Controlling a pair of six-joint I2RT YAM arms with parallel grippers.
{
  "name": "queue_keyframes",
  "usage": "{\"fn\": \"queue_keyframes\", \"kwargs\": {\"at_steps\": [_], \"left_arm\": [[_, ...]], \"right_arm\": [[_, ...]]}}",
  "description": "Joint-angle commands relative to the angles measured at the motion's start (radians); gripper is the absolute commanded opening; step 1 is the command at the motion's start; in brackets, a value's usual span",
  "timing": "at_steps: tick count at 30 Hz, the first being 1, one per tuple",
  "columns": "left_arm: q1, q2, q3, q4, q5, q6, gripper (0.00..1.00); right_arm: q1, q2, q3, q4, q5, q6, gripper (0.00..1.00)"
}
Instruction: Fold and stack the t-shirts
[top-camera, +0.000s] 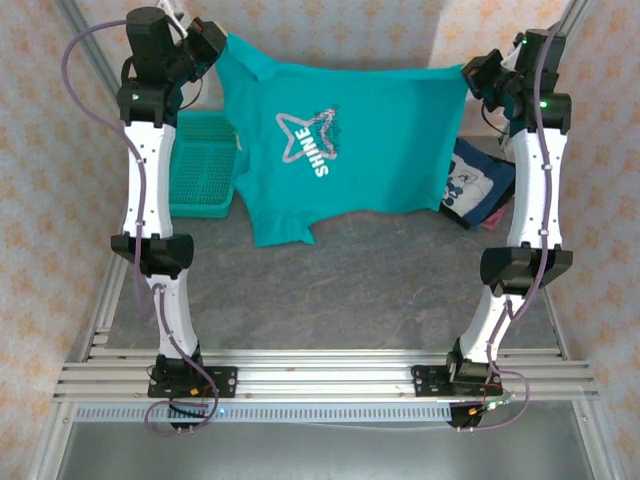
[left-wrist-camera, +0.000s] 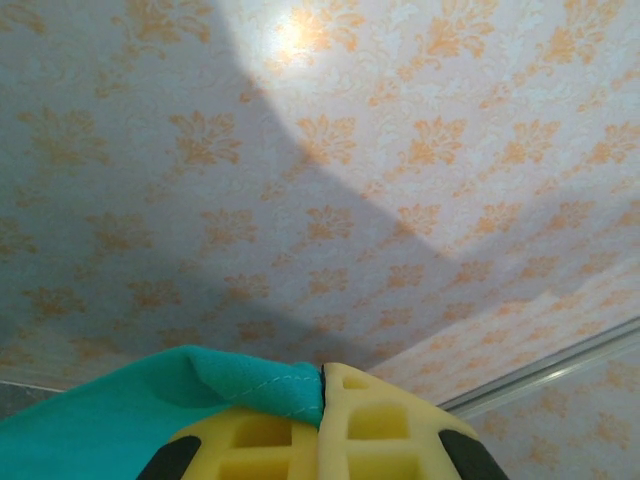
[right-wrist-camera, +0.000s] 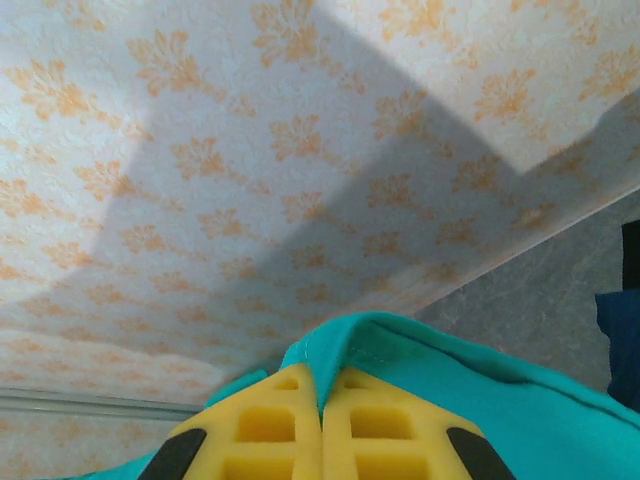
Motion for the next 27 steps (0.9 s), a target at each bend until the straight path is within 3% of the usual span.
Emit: {"fn": "queue_keyframes", "kwargs": {"at_steps": [1, 4, 7, 9, 11, 16, 20, 24, 27], "left_arm": [[0.016, -0.083, 0.053, 0.076, 0.08, 0.045, 0.0], [0.016, -0.132, 0.041, -0.031, 0.116, 0.14, 0.0], [0.006, -0.244, -0.083, -0.153, 0.143, 0.258, 0.0], [-0.011, -0.381, -0.275, -0.2, 0.117, 0.323, 0.0], [-0.029, -0.539, -0.557, -0.146, 0.089, 0.341, 0.0], [-0.05, -0.909, -1.316, 0.012, 0.039, 0.19, 0.0], [-0.078, -1.132, -1.791, -0.047, -0.12, 0.091, 0.0], [-0.081, -1.34, -2.09, -0.126, -0.246, -0.023, 0.0], [-0.08, -1.439, -2.202, -0.216, -0.315, -0.092, 0.0]], "right_arm": [[-0.014, -0.036, 0.059, 0.068, -0.063, 0.016, 0.0], [-0.018, -0.08, 0.0, 0.006, -0.083, -0.039, 0.0], [-0.02, -0.184, -0.187, -0.009, -0.107, -0.09, 0.0], [-0.021, -0.28, -0.356, -0.005, -0.116, -0.127, 0.0], [-0.022, -0.371, -0.534, 0.006, -0.131, -0.155, 0.0], [-0.024, -0.566, -0.99, -0.008, -0.122, -0.196, 0.0], [-0.024, -0.715, -1.37, 0.019, -0.069, -0.145, 0.0], [-0.024, -0.775, -1.61, -0.059, 0.024, -0.094, 0.0], [-0.024, -0.779, -1.713, -0.079, 0.036, -0.062, 0.0]]}}
